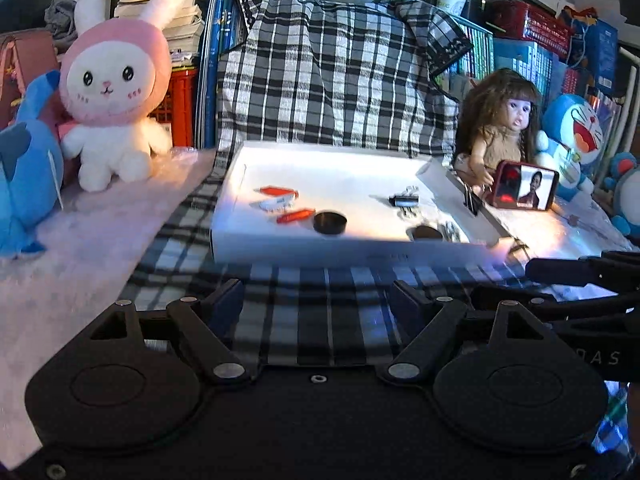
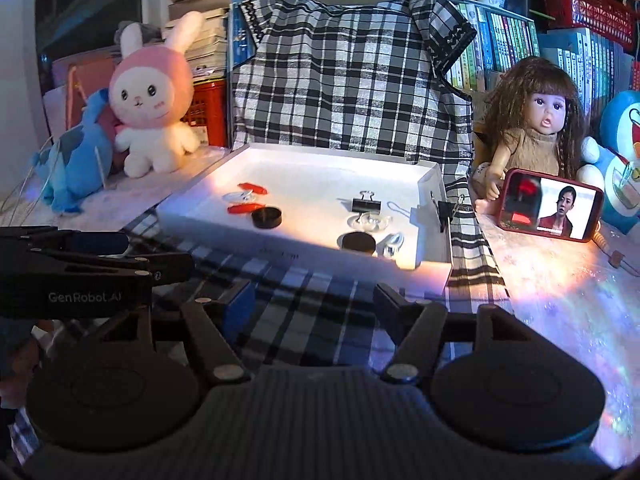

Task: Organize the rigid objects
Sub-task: 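Withdraw both tools from the box back over the plaid cloth, then reach the left tool to a dark ball while the right tool reaches a brown ball, then close the left tool on the dark ball while the right tool grasps the brown ball, then carry the dark ball and brown ball with both tools into the white box, then open the left tool to drop the dark ball while the right tool releases the brown ball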

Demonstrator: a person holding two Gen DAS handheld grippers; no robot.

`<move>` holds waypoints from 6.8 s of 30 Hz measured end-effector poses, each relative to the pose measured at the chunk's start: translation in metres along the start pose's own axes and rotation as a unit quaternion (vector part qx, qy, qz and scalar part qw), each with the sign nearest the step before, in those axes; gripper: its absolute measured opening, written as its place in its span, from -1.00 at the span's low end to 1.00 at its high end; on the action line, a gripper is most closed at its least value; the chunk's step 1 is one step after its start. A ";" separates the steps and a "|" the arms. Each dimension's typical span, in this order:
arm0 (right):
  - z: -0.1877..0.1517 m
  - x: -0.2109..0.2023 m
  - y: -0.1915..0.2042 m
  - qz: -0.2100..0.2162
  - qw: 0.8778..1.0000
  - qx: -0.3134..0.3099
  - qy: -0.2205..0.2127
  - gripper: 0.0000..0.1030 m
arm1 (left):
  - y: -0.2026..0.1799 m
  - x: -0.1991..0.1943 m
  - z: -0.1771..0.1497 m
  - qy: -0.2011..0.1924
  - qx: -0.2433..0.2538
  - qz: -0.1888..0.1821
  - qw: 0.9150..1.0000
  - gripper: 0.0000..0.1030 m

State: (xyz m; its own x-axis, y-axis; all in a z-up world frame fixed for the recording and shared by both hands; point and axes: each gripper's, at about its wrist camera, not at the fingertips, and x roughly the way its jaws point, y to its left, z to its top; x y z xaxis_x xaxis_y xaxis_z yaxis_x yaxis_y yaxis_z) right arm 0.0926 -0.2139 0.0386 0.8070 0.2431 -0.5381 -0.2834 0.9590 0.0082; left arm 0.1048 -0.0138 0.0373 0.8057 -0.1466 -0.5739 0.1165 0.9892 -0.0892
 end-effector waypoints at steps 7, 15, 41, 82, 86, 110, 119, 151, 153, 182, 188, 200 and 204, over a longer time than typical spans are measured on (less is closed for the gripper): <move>-0.022 -0.017 0.005 0.009 1.000 -0.012 -0.005 0.53 | -0.005 -0.014 -0.030 0.007 0.001 0.000 1.000 0.53; -0.043 -0.030 0.007 0.017 1.000 -0.020 -0.002 0.53 | -0.014 -0.030 -0.055 0.000 0.025 0.002 1.000 0.53; -0.087 -0.064 0.006 0.016 0.998 -0.057 0.006 0.53 | -0.021 -0.084 -0.097 -0.021 0.070 -0.020 0.997 0.06; -0.096 -0.058 0.024 -0.005 0.999 -0.032 -0.028 -0.50 | -0.037 -0.061 -0.099 -0.019 0.066 -0.018 0.997 -0.41; -0.094 -0.058 0.024 -0.004 0.999 -0.028 -0.031 -0.50 | -0.038 -0.061 -0.096 -0.019 0.066 -0.014 0.998 -0.41; -0.047 -0.034 -0.004 -0.025 0.998 0.053 -0.032 -0.50 | -0.013 -0.031 -0.040 -0.008 0.028 -0.006 1.000 -0.41; -0.021 -0.015 -0.020 -0.030 0.996 0.085 -0.027 -0.50 | -0.003 -0.013 -0.003 -0.014 0.028 0.001 0.999 -0.41; 0.063 0.102 -0.032 0.024 0.986 0.158 0.055 -0.50 | 0.034 0.122 0.066 0.082 -0.020 0.006 0.996 -0.41; 0.063 0.109 -0.029 0.023 0.986 0.152 0.061 -0.50 | 0.035 0.128 0.066 0.085 -0.020 0.010 0.996 -0.41; 0.071 0.160 -0.039 0.003 0.985 0.156 0.077 -0.50 | 0.030 0.178 0.081 0.059 0.018 0.041 0.997 -0.41; 0.070 0.159 -0.038 0.001 0.985 0.154 0.074 -0.50 | 0.028 0.178 0.079 0.053 0.024 0.046 0.997 -0.41; 0.071 0.147 -0.033 0.001 0.987 0.145 0.070 -0.29 | 0.031 0.160 0.078 0.050 0.014 0.033 0.998 -0.19; 0.072 0.129 -0.028 0.002 0.989 0.135 0.058 -0.10 | 0.028 0.143 0.077 0.047 0.024 0.033 0.998 -0.12</move>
State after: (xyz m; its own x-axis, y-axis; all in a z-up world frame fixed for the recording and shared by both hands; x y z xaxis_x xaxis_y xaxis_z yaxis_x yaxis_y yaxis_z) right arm 0.2418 -0.1988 0.0293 0.7365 0.2438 -0.6309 -0.1259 0.9659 0.2263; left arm 0.2677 -0.0065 0.0158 0.7552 -0.0787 -0.6507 0.0946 0.9955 -0.0105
